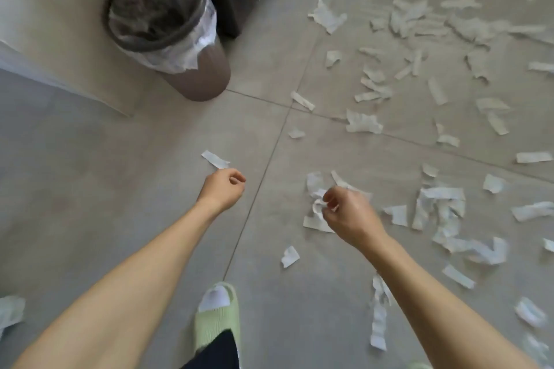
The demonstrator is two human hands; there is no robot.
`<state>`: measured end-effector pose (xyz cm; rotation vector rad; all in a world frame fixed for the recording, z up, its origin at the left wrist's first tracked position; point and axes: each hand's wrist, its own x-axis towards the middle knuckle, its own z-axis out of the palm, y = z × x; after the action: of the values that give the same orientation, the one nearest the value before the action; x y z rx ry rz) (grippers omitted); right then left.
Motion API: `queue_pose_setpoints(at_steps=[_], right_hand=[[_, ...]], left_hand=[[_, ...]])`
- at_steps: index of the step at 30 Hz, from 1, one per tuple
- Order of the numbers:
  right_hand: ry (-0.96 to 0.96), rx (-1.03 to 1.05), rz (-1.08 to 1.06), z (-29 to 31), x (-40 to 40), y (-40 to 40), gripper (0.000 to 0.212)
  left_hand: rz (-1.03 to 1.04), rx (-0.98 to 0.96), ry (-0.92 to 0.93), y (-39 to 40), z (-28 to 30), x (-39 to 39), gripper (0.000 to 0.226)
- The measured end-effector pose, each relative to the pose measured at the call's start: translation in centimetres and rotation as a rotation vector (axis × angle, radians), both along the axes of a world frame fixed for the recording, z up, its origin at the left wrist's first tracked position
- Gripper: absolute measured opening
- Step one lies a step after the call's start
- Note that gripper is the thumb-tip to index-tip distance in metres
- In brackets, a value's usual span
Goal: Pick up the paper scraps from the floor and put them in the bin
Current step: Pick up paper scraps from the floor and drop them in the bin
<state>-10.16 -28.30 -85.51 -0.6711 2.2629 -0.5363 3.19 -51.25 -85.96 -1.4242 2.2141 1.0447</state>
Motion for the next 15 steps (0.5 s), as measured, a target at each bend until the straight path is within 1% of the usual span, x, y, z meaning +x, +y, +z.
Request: queue_pose_setpoints(at_steps=[2, 4, 6, 7, 9, 11, 15], right_hand=[[0.044, 0.012, 0.063, -4.6, -0.8, -1.1, 0.025], [0.105, 0.007, 0.127, -8.2, -1.5, -2.3, 0.026], [0.161, -0.014, 0.173, -11.0, -2.0, -3.6, 0.023], [0.180, -0.035, 0.191, -12.0, -2.3, -4.2, 0.021], [0.208, -0.068, 0.217, -13.2, -2.7, -5.0, 0.020], [0.232, -0.089, 0.226, -13.6, -3.1, -5.3, 0.019], [0.233, -0.058, 0.250, -13.2, -2.6, -4.6, 0.016]], left_hand=[[-0.035, -0.072, -0.025, -1.3, -5.5, -0.6, 0.021], [-0.097, -0.185, -0.049, -2.1, -9.7, -1.0, 0.029], [-0.132, -0.320, -0.072, -2.7, -12.7, -1.5, 0.042], [-0.118, -0.378, -0.080, -3.0, -13.8, -1.8, 0.049], [-0.040, -0.391, -0.070, -3.6, -15.1, -2.5, 0.059], [-0.007, -0.368, -0.012, -3.9, -16.1, -2.6, 0.056], [-0.168, -0.435, 0.232, -2.4, -15.7, -1.1, 0.031]])
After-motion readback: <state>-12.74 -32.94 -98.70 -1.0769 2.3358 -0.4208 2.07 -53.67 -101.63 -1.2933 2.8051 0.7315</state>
